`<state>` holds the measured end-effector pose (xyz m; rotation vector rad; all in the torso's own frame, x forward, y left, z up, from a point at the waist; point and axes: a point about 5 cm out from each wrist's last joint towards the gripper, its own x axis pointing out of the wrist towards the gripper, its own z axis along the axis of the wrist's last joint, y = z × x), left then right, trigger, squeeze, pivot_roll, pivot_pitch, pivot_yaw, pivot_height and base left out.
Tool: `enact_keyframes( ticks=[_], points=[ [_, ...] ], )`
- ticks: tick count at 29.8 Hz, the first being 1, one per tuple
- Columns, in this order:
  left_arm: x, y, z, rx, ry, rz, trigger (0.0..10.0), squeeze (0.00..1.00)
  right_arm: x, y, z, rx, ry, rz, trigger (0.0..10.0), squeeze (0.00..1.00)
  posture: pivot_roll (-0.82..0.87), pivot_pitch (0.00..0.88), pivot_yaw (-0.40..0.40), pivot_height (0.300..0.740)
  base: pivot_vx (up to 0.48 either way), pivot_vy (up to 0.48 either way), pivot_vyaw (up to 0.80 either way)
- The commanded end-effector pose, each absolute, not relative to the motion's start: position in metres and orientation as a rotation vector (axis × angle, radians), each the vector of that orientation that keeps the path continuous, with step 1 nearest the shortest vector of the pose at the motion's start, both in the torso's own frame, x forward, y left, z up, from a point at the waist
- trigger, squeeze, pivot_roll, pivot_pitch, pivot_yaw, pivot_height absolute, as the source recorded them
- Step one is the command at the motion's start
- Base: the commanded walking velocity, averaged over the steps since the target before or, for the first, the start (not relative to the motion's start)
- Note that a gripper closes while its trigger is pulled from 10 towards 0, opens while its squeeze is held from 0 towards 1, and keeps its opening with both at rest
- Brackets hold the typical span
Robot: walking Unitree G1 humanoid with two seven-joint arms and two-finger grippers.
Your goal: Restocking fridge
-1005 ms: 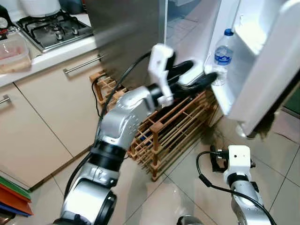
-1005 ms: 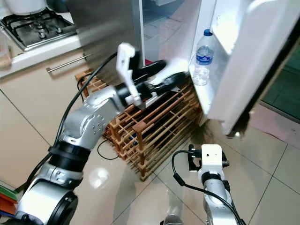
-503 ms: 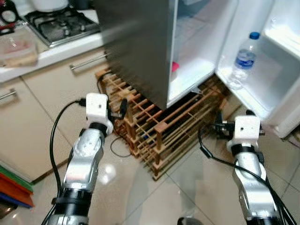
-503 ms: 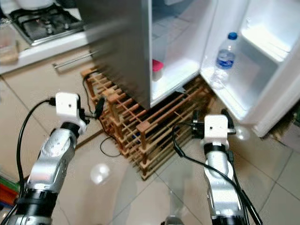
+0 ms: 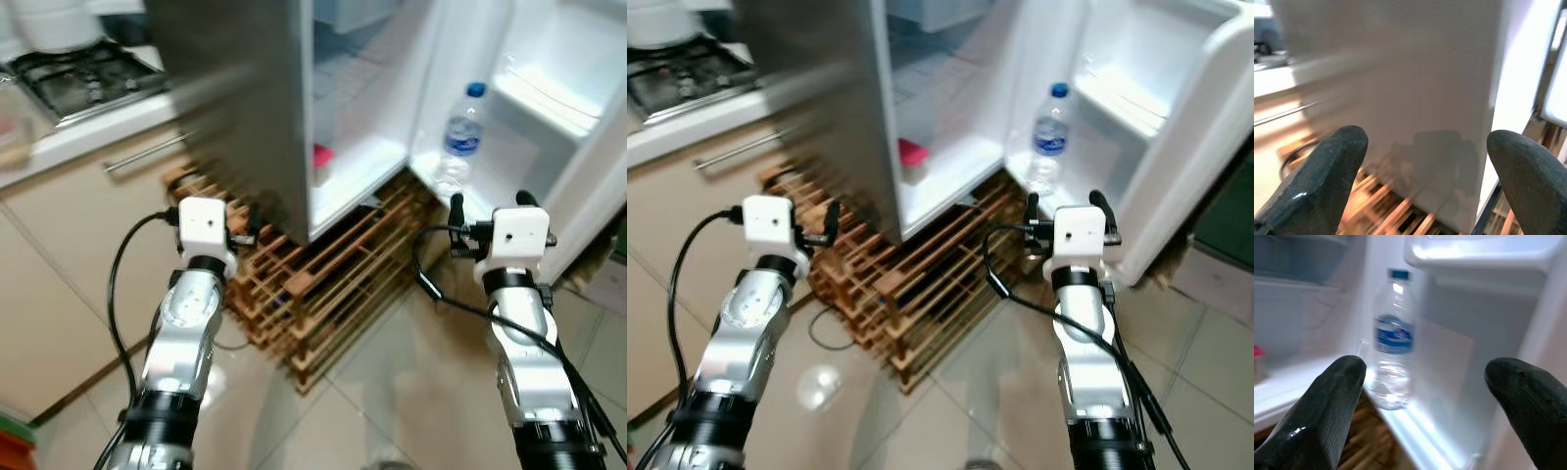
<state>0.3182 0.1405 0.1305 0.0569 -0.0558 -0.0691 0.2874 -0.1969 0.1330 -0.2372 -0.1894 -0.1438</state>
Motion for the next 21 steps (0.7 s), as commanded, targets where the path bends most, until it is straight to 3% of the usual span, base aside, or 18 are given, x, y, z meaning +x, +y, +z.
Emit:
enact_keyframes(
  ticks=[1, 7, 11, 14, 15, 17, 21],
  points=[
    [0.319, 0.154, 0.124, 0.075, -0.008, 0.001, 10.0, 0.00, 0.289, -0.189, 0.136, -0.213, -0.201, -0.119, 10.0, 0.00, -0.16, 0.000, 0.032, 0.740, 0.311, -0.360, 0.00],
    [0.325, 0.157, 0.119, 0.058, 0.038, 0.057, 10.0, 0.00, 0.290, -0.184, 0.131, -0.190, -0.171, -0.069, 10.0, 0.00, -0.16, 0.000, 0.038, 0.740, 0.111, -0.114, 0.00],
    [0.327, 0.156, 0.119, 0.047, 0.043, 0.055, 10.0, 0.00, 0.293, -0.182, 0.109, -0.143, 0.013, 0.068, 10.0, 0.00, -0.17, 0.000, 0.042, 0.740, 0.000, 0.000, 0.00],
    [0.327, 0.155, 0.119, 0.043, 0.045, 0.050, 10.0, 0.00, 0.297, -0.219, 0.105, -0.174, 0.081, -0.054, 10.0, 0.00, -0.17, 0.000, 0.045, 0.740, 0.000, 0.000, 0.00],
    [0.327, 0.155, 0.119, 0.043, 0.045, 0.050, 10.0, 0.00, 0.297, -0.219, 0.105, -0.174, 0.081, -0.054, 10.0, 0.00, -0.17, 0.000, 0.045, 0.740, 0.000, 0.000, 0.00],
    [0.327, 0.153, 0.119, 0.037, 0.050, 0.041, 10.0, 0.00, 0.299, -0.278, 0.114, -0.341, 0.117, -0.307, 10.0, 0.00, -0.17, 0.001, 0.048, 0.740, 0.000, 0.000, 0.00],
    [0.329, 0.149, 0.118, 0.035, 0.055, 0.021, 10.0, 0.00, 0.285, -0.343, 0.160, -0.568, -0.033, -0.720, 10.0, 0.00, -0.17, 0.000, 0.049, 0.740, 0.000, 0.000, 0.00]
  ],
)
